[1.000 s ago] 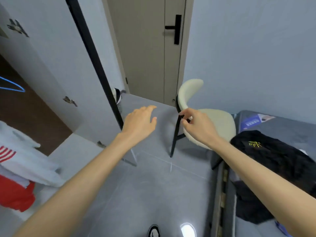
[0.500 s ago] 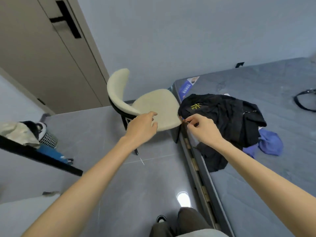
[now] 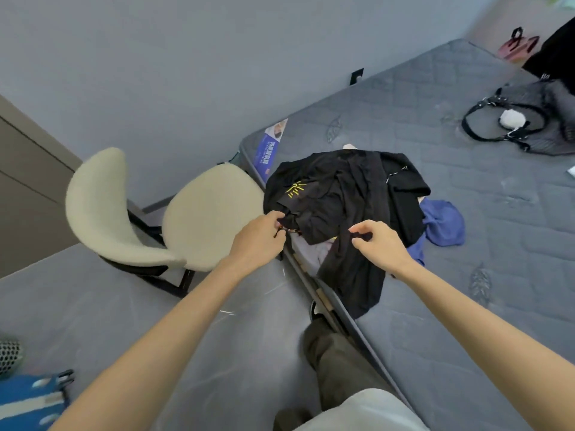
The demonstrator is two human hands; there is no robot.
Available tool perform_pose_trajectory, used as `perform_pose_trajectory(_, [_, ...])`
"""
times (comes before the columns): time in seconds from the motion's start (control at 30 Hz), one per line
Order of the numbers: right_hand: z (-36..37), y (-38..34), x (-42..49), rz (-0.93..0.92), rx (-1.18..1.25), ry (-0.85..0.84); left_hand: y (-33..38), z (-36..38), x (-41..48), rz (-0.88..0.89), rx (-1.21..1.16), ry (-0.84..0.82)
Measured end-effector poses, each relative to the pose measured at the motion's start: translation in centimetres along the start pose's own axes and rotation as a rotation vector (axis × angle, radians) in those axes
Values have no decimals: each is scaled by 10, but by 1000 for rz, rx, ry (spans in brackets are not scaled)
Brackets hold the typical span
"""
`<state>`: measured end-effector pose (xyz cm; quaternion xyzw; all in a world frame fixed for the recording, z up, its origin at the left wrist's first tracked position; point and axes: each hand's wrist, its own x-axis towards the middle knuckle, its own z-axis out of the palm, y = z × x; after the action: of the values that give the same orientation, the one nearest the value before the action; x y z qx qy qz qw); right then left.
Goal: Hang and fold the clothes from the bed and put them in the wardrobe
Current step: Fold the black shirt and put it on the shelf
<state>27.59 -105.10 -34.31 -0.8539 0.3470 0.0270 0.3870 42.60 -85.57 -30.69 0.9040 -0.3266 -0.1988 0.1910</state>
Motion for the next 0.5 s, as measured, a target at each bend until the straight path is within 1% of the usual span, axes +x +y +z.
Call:
perform_pose_trajectory(0.17, [-16, 28, 87, 161, 74, -17, 16, 16, 104, 51, -10, -82])
perform_pose_trajectory(0.33, [-26, 69, 150, 367, 156, -4, 37, 45, 191, 115, 18, -228])
perform_pose_trajectory(0.5, [-25, 110, 187, 569, 241, 30, 59, 80, 264, 268, 137, -352])
